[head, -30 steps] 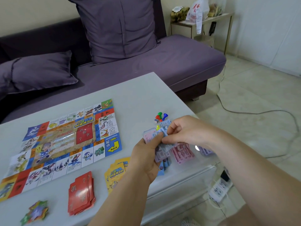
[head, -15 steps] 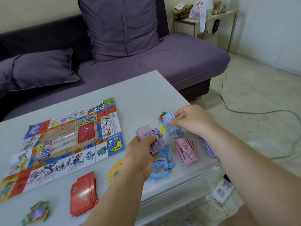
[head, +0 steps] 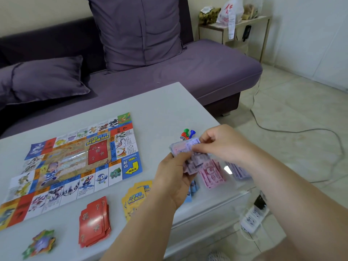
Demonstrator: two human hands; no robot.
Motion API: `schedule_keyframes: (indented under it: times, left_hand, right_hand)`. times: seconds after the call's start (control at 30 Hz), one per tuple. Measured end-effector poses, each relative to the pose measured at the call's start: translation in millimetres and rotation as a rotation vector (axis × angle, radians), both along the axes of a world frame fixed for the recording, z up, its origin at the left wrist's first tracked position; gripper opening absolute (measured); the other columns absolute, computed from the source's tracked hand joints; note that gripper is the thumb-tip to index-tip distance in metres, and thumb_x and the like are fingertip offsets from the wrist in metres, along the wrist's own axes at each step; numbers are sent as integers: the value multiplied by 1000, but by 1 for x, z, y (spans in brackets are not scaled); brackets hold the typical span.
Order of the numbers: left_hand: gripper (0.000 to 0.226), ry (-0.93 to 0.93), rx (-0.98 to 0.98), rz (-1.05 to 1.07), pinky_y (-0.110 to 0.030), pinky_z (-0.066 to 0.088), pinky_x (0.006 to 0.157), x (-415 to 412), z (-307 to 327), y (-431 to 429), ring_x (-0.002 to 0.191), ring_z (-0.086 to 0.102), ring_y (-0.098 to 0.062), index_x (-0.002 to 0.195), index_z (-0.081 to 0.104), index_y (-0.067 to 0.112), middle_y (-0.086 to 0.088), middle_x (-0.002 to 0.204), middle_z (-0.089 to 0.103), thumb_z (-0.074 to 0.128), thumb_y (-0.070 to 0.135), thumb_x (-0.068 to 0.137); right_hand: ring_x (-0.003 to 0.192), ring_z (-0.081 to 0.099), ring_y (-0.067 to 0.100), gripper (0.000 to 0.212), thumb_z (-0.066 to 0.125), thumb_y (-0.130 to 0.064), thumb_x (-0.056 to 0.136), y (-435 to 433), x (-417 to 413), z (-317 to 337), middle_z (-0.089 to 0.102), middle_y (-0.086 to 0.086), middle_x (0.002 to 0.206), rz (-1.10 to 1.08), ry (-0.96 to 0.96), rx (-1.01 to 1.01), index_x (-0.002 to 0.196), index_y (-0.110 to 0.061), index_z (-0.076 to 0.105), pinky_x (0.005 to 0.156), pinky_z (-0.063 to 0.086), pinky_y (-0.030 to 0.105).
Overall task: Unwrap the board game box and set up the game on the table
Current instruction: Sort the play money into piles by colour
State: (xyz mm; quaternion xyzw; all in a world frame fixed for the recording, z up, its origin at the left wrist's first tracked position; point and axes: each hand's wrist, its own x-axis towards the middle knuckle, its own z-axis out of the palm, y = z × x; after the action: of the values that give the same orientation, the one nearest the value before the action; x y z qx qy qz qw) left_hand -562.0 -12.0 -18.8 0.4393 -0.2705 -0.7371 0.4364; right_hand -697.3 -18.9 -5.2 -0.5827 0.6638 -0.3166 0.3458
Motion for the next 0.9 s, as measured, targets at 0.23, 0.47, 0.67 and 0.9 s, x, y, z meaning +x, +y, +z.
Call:
schedule_keyframes:
  times: [0.23, 0.47, 0.67, 0.9]
  left_hand:
    - [21, -7, -47, -46, -23, 56, 56, -17, 0, 15, 67, 70, -17, 99, 63, 4, -11, 81, 73, 48, -8, 90]
    - [16, -51, 3, -38, -23, 58, 62, -30, -3, 20, 65, 69, -15, 102, 63, 5, -8, 79, 73, 57, 0, 88]
    - [6, 74, 166, 58, -25, 57, 57, -28, 3, 18, 60, 66, -15, 88, 60, -2, -11, 68, 68, 55, 1, 90]
    - [16, 128, 197, 41, -36, 49, 85, -22, 8, 18, 82, 61, -26, 93, 54, -2, -19, 92, 63, 40, 4, 96]
  right_hand:
    - [67, 65, 2, 12, 79, -31, 74, 22, -26, -4, 72, -7, 75, -48, -111, 59, 74, -23, 69, 66, 51, 15]
    - [78, 70, 12, 8, 73, -27, 81, 34, -39, -6, 74, -3, 79, -72, -160, 55, 85, -20, 74, 80, 55, 32]
    - [68, 63, 8, 15, 77, -26, 76, 34, -68, -10, 71, -2, 78, -226, -76, 30, 83, -14, 71, 56, 44, 14]
    - [85, 54, 10, 49, 76, -39, 76, 29, -69, -22, 65, 1, 105, -274, 229, 15, 116, -14, 64, 75, 39, 22]
